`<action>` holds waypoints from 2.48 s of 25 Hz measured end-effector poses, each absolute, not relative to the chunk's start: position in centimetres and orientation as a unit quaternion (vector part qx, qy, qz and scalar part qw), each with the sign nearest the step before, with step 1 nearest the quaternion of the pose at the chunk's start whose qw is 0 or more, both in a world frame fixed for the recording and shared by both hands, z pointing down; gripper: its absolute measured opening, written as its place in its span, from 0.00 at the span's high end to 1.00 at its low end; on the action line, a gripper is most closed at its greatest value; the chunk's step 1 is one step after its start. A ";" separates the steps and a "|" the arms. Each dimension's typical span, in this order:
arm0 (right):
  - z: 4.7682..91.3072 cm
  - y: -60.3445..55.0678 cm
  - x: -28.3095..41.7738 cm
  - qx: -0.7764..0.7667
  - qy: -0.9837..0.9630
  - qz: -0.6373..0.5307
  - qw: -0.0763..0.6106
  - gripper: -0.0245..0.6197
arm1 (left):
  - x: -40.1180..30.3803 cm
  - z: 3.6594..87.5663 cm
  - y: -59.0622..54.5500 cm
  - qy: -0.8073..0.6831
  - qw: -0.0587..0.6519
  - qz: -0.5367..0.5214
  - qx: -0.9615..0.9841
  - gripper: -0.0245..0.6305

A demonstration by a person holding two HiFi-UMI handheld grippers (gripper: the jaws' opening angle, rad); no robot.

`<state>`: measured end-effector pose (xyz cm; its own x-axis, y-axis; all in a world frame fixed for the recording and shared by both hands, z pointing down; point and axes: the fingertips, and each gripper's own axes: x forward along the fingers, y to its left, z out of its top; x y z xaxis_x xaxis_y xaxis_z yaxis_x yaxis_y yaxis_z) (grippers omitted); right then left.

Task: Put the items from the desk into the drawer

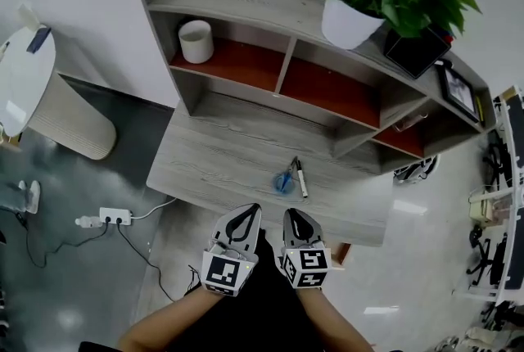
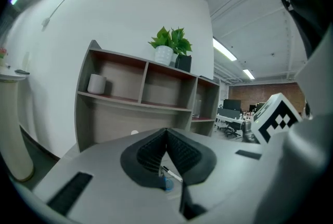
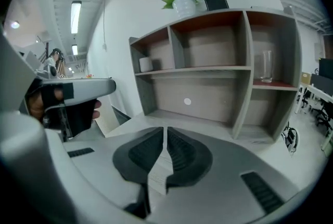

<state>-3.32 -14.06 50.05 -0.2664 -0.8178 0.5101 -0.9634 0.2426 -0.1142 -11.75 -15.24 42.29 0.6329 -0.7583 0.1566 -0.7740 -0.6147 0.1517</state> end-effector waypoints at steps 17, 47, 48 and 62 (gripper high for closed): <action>64.7 -22.0 -0.3 0.578 -0.705 0.311 0.270 0.82 | -11.2 46.3 -19.4 -0.444 0.153 0.062 0.880 0.94; 76.3 -24.2 2.1 0.595 -0.600 0.419 0.332 0.80 | -16.0 48.5 -17.6 -0.493 0.173 0.091 0.848 0.94; 76.4 -24.2 2.2 0.597 -0.598 0.415 0.337 0.80 | -16.2 48.5 -17.8 -0.498 0.175 0.090 0.845 0.94; 76.2 -23.9 2.2 0.578 -0.637 0.366 0.354 0.82 | -15.6 48.0 -18.1 -0.505 0.178 0.079 0.841 0.94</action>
<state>2.24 -23.88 76.15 -0.0797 -0.4778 0.8748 -0.9964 0.0630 -0.0564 -15.56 -18.06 47.96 0.4767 -0.8216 0.3127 -0.8778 -0.4259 0.2193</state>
